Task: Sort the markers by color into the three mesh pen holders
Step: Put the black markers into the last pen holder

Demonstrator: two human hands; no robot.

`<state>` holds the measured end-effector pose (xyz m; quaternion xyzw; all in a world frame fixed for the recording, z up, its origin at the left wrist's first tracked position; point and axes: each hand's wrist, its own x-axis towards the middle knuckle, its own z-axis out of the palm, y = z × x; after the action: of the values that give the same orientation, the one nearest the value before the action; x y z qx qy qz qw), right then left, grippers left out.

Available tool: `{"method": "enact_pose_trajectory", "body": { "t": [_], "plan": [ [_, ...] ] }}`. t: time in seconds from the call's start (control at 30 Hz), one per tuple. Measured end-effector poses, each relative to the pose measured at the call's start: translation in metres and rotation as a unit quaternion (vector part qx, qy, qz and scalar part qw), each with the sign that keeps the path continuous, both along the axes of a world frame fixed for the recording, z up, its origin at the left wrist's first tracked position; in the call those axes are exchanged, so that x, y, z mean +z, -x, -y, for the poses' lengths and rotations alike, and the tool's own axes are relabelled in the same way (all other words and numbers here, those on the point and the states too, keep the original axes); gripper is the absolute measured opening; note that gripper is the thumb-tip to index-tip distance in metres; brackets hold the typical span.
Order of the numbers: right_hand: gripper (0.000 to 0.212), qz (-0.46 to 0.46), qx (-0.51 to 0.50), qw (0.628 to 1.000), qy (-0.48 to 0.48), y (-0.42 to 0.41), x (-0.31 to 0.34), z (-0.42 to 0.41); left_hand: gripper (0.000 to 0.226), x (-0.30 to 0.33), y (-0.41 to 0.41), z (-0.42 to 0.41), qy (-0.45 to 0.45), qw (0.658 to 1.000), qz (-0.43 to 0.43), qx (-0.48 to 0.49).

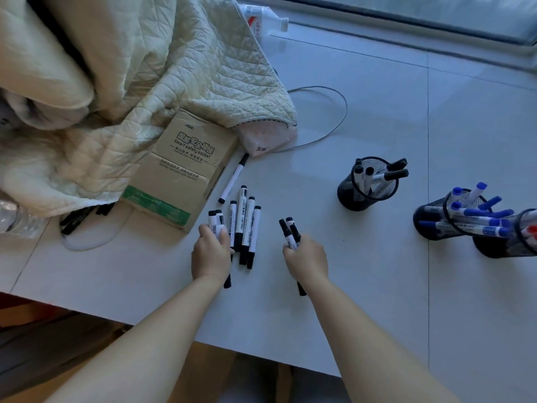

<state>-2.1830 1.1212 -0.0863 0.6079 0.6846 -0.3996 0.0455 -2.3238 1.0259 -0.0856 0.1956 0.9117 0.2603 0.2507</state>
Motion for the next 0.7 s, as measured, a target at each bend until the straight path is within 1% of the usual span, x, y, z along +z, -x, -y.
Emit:
{"method": "enact_pose_trajectory", "body": {
  "t": [0.1,0.17,0.23,0.3,0.37,0.47,0.53,0.6,0.7],
  "plan": [
    [0.025,-0.081,-0.083,0.993,-0.033,-0.011,0.02,-0.014,0.024,0.017,-0.012,-0.028,-0.077,0.997,0.022,-0.019],
    [0.029,-0.157,-0.158,0.974,-0.037,-0.018,0.04,-0.03,0.021,0.03,-0.02,-0.05,-0.128,0.991,0.04,-0.022],
    [0.031,-0.22,-0.211,0.952,-0.044,-0.027,0.06,-0.048,0.019,0.041,-0.027,-0.072,-0.174,0.982,0.067,-0.017],
    [0.03,-0.273,-0.241,0.93,-0.058,-0.036,0.079,-0.067,0.021,0.051,-0.035,-0.093,-0.186,0.98,0.074,-0.02],
    [0.027,-0.324,-0.263,0.906,-0.073,-0.043,0.095,-0.087,0.021,0.058,-0.044,-0.111,-0.178,0.982,0.051,-0.035],
    [0.026,-0.39,-0.314,0.858,-0.112,-0.051,0.11,-0.119,0.025,0.067,-0.059,-0.134,-0.199,0.978,0.043,-0.046],
    [0.024,-0.416,-0.354,0.827,-0.132,-0.055,0.112,-0.139,0.026,0.072,-0.066,-0.148,-0.215,0.974,0.055,-0.04],
    [0.021,-0.419,-0.389,0.806,-0.156,-0.058,0.11,-0.155,0.03,0.076,-0.07,-0.163,-0.246,0.966,0.078,-0.025],
    [0.02,-0.413,-0.439,0.778,-0.181,-0.058,0.098,-0.166,0.029,0.084,-0.07,-0.184,-0.292,0.948,0.129,-0.002]
  ]
}}
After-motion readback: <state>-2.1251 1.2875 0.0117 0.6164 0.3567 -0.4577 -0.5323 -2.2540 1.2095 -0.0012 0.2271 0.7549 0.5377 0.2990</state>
